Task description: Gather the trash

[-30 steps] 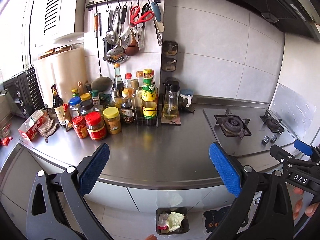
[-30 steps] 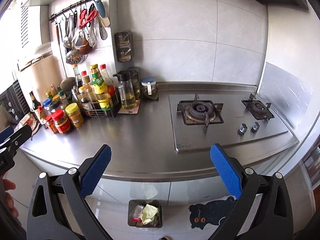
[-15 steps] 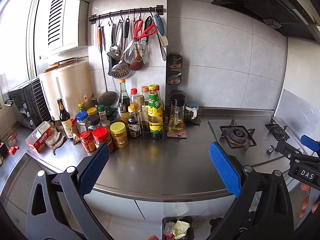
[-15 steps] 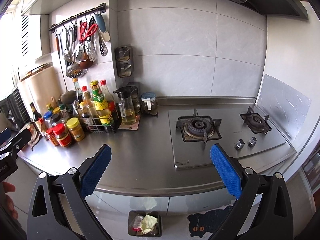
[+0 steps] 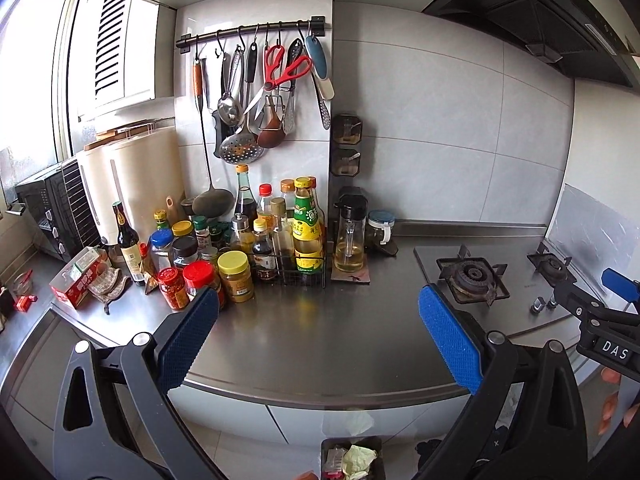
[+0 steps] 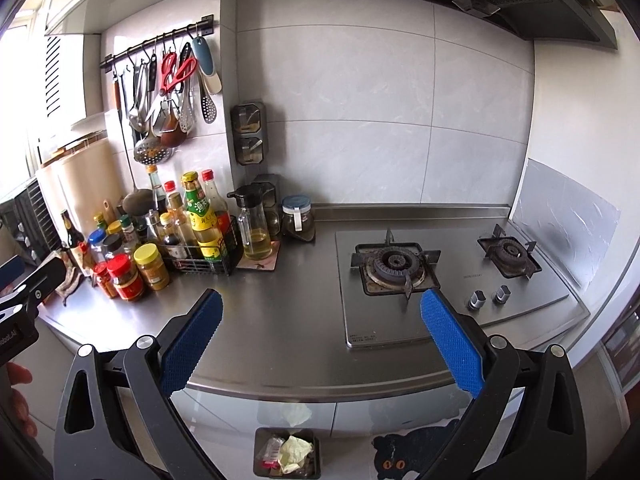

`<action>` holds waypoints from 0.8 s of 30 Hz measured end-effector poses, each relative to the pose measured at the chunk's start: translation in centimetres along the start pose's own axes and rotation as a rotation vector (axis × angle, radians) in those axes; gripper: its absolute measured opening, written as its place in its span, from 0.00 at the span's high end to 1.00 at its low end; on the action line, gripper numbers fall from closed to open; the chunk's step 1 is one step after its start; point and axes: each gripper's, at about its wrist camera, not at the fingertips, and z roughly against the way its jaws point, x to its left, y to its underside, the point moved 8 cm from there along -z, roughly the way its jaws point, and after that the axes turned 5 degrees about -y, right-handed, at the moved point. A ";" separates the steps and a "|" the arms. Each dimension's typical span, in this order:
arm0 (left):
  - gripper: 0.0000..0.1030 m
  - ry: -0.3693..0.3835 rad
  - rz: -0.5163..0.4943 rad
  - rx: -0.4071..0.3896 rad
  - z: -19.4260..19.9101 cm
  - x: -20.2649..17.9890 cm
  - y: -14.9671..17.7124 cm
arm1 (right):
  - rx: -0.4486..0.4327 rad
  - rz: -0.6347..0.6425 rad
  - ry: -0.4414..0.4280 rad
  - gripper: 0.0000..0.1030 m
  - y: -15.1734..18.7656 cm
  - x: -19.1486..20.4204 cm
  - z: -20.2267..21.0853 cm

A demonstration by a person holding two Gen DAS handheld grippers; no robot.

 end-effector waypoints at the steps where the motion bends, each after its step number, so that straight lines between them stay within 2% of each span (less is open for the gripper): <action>1: 0.08 0.001 -0.001 0.004 0.0 0.0 0.0 | 0.002 0.000 0.000 0.03 0.0 0.0 0.0; 24: 0.08 0.002 -0.002 0.009 -0.2 -0.1 0.0 | 0.006 -0.017 0.004 0.03 0.4 -0.1 -0.3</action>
